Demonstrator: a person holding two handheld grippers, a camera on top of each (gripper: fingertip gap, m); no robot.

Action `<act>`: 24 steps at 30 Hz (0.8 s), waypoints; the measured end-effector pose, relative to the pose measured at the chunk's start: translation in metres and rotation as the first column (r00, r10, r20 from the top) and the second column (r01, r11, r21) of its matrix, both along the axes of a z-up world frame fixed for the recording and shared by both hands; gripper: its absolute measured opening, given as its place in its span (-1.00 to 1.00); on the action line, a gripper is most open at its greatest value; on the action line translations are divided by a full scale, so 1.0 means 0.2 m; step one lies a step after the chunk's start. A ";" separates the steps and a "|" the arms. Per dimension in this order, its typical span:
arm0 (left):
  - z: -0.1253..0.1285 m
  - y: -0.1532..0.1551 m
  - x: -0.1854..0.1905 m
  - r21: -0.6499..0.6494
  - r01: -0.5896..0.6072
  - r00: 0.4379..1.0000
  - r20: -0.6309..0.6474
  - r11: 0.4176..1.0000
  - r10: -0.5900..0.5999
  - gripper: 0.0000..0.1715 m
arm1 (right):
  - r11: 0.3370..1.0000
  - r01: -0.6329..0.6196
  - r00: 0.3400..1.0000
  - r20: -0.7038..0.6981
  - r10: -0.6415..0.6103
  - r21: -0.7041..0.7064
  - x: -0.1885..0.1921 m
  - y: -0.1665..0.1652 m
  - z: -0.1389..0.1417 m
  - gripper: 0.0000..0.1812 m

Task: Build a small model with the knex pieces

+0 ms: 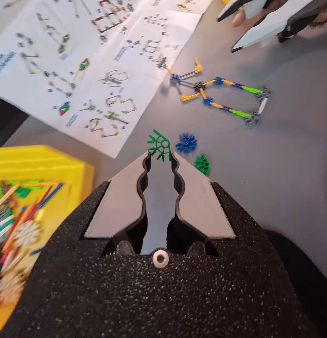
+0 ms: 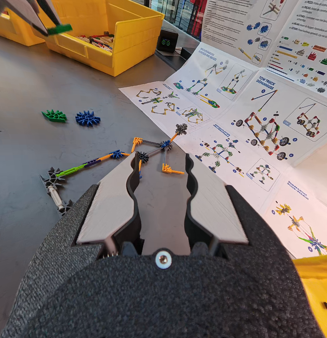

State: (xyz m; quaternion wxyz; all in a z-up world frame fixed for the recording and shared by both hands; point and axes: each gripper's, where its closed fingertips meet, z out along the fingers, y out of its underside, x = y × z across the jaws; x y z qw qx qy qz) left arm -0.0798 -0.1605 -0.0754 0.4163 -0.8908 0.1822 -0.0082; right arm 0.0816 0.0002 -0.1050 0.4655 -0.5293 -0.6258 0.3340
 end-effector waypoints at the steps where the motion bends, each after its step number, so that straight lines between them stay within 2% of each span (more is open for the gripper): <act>1: -0.06 0.06 0.11 -0.006 0.051 0.998 0.034 0.999 -0.051 -0.75 | 1.000 -0.003 1.000 0.002 0.003 0.003 0.00 -0.01 0.00 -0.45; 4: -0.20 0.19 0.37 -0.028 0.189 0.976 0.113 0.982 -0.185 -0.75 | 1.000 -0.014 1.000 0.010 0.014 0.005 0.01 -0.03 -0.01 -0.45; 8: -0.31 0.27 0.54 -0.091 0.307 0.950 0.095 0.947 -0.299 -0.75 | 0.998 -0.063 0.996 0.066 0.064 -0.016 0.02 -0.06 -0.05 -0.45; 13: -0.39 0.29 0.55 -0.139 0.333 0.943 0.058 0.933 -0.328 -0.74 | 0.974 -0.205 0.946 0.234 0.224 -0.100 0.08 -0.21 -0.14 -0.43; 16: -0.41 0.28 0.53 -0.126 0.313 0.949 0.074 0.941 -0.305 -0.74 | 0.944 -0.286 0.870 0.367 0.328 -0.164 0.15 -0.31 -0.22 -0.43; 18: -0.40 0.28 0.51 -0.111 0.303 0.952 0.088 0.946 -0.295 -0.74 | 0.938 -0.313 0.817 0.462 0.345 -0.147 0.19 -0.34 -0.29 -0.44; 24: -0.33 0.32 0.45 0.010 0.242 0.958 0.157 0.970 -0.241 -0.73 | 0.921 -0.369 0.772 0.512 0.377 -0.123 0.23 -0.34 -0.29 -0.96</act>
